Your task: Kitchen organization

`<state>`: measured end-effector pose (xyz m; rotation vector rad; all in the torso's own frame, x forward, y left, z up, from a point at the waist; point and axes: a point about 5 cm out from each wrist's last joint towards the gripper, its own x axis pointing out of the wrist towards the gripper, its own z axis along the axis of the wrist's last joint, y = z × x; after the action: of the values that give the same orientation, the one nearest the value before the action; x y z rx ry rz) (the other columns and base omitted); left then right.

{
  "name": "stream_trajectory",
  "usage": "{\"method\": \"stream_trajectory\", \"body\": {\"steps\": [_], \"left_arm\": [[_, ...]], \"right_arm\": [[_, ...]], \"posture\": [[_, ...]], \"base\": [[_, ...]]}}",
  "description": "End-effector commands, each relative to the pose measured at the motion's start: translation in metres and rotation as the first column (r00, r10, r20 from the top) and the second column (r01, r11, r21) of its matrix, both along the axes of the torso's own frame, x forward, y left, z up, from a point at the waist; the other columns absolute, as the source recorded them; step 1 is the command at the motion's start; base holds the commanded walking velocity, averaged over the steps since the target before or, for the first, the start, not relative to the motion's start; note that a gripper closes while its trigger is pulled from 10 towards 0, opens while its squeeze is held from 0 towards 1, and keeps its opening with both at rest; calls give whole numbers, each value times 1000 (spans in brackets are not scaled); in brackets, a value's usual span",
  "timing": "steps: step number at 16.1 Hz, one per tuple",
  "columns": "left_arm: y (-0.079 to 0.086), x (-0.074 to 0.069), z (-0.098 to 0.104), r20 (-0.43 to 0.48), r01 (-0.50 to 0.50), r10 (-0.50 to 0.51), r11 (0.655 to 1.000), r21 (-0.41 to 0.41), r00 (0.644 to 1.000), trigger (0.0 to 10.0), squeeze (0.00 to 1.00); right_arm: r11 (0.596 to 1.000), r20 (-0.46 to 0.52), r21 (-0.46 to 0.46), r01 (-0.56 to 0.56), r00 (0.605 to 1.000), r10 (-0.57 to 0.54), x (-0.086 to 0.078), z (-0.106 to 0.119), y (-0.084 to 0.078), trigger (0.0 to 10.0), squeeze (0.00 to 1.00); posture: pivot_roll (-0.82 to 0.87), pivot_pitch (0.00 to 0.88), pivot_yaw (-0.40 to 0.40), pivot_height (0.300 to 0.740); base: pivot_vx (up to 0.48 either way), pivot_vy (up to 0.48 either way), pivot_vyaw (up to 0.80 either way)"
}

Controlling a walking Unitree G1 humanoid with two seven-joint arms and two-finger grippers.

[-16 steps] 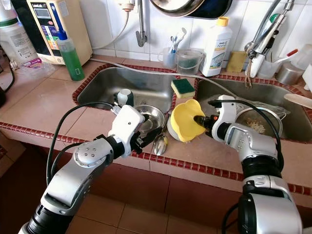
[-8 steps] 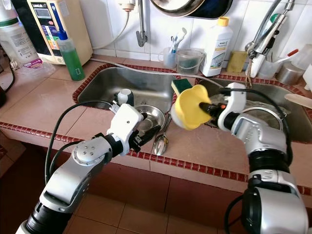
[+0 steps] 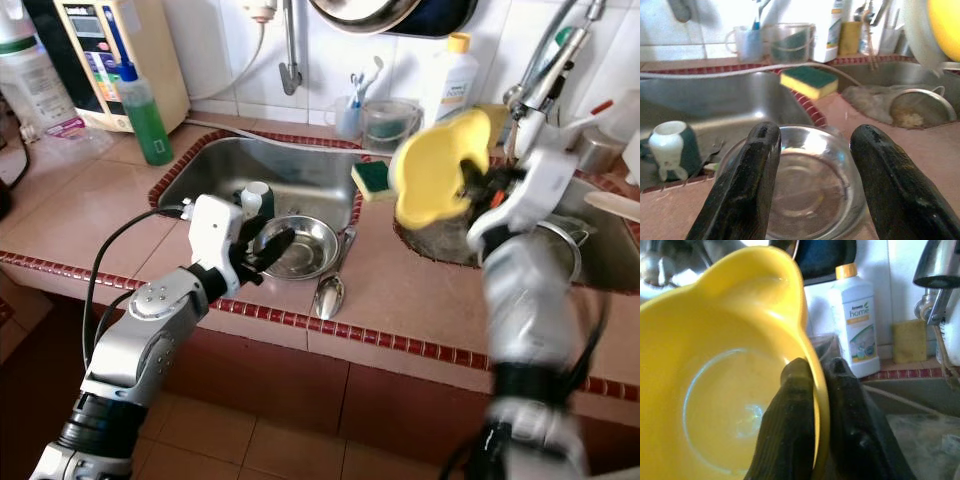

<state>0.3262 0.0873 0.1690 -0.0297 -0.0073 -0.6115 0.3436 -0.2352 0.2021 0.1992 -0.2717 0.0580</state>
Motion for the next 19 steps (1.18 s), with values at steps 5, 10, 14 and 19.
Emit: {"method": "stream_trajectory", "body": {"steps": [5, 10, 14, 19], "left_arm": [[11, 9, 9, 110, -33, 37, 999, -42, 993, 10000, 0], [17, 6, 0, 123, -110, 120, 990, -88, 985, 10000, 0], [24, 7, -8, 96, -203, 214, 972, -116, 972, 10000, 0], [25, 5, -23, 80, -217, 225, 972, -89, 971, 10000, 0]], "right_arm": [[969, 197, -144, 200, 966, -170, -47, -9, 42, 10000, 0], [948, 195, -214, 236, 961, -195, -60, -24, 66, 10000, 0], [939, 197, -253, 235, 962, -188, -57, -26, 72, 10000, 0], [937, 182, -256, 240, 963, -197, -58, -30, 76, 10000, 0]], "posture": [[-221, 38, 94, 740], [-218, 5, 80, 740], [-211, 3, 84, 740], [-214, 3, 86, 740]], "base": [[0, 0, 0], [0, 0, 0], [0, 0, 0], [0, 0, 0]]}}
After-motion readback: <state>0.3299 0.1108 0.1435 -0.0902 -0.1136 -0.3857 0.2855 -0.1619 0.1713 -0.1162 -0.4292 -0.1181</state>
